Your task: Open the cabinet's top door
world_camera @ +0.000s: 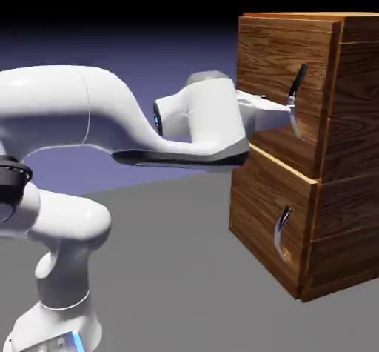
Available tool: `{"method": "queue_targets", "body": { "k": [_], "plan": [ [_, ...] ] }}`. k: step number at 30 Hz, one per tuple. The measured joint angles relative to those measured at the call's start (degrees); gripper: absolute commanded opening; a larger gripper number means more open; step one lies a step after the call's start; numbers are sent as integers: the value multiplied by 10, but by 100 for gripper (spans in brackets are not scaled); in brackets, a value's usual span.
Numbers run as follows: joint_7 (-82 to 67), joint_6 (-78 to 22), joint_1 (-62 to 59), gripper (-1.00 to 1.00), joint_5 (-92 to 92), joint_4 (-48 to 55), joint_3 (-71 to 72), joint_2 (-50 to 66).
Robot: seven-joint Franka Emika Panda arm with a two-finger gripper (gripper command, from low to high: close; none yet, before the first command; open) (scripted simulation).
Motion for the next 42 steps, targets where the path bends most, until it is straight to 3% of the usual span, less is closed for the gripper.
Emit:
{"method": "queue_targets", "body": {
  "k": [2,3,5,21,33,42],
  "plan": [
    [7,-7,41,0,-9,30,-28,20],
    [11,-10,62,-100,-14,45,-42,30],
    [11,-10,62,-100,-14,45,-42,30],
    [8,-113,-267,-100,192,-134,269,25],
    [-1,-103,-503,-100,379,-205,517,-29],
    [-121,-190,-522,-100,603,-264,632,-116]
  ]
}}
